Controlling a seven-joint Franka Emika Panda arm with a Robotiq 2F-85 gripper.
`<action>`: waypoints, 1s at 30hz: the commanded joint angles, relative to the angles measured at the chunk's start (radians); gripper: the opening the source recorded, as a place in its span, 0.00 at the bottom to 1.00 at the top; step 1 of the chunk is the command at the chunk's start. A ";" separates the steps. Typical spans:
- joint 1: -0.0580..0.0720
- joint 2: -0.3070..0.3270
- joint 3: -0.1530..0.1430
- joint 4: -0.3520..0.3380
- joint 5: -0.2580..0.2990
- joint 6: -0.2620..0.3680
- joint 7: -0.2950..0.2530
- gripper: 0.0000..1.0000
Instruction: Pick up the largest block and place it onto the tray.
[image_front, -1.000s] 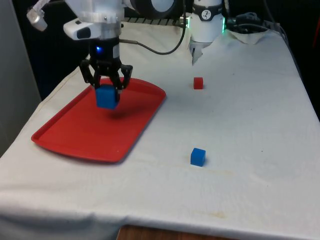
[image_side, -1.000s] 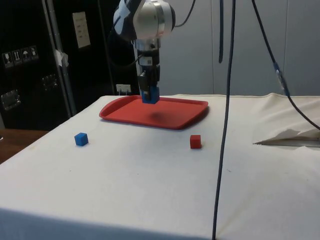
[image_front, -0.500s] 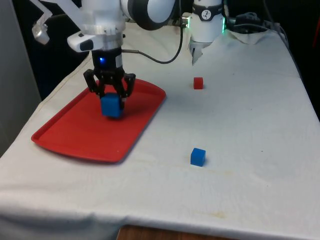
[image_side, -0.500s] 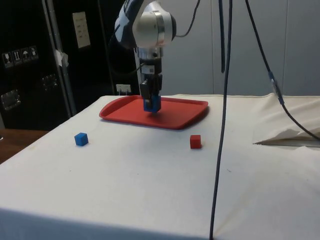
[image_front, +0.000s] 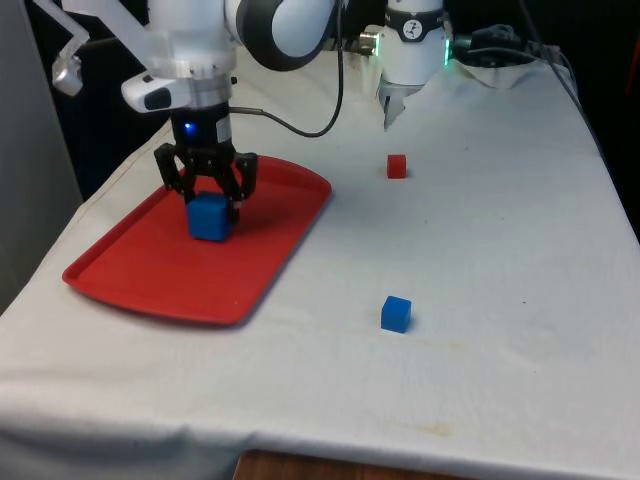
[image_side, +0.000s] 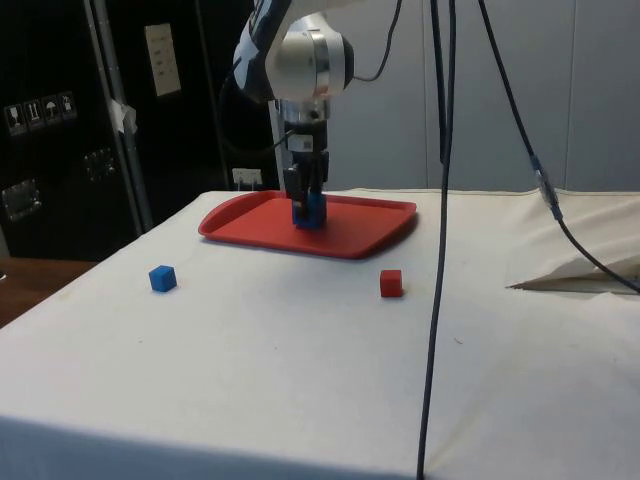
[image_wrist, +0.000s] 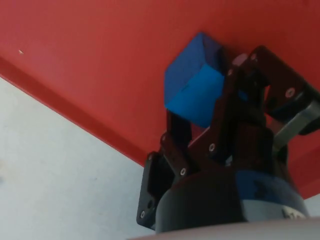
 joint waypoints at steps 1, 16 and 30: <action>0.000 0.000 -0.001 0.001 0.001 -0.002 0.000 0.49; -0.003 -0.004 -0.011 0.011 -0.004 -0.018 0.010 1.00; 0.063 -0.037 -0.112 0.015 -0.009 -0.097 0.036 1.00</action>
